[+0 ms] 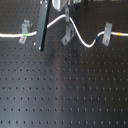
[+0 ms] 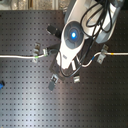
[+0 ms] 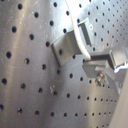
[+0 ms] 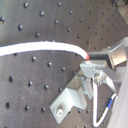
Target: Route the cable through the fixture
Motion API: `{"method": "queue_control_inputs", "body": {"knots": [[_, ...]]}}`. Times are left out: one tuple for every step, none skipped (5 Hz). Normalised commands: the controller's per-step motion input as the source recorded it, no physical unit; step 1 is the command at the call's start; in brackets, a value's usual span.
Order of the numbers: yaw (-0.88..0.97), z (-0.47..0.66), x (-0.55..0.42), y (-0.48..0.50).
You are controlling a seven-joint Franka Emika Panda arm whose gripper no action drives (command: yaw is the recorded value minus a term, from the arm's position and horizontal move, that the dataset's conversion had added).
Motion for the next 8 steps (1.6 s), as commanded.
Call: {"method": "queue_control_inputs", "body": {"knots": [[-0.07, -0.25, 0.044, -0.170], [-0.09, -0.49, -0.023, -0.083], [0.26, -0.34, -0.015, 0.139], [0.22, -0.09, -0.113, 0.189], [0.00, 0.07, -0.001, 0.000], [0.07, 0.38, 0.007, 0.096], [0.17, 0.19, -0.019, 0.127], [0.22, 0.15, 0.031, 0.165]]}}
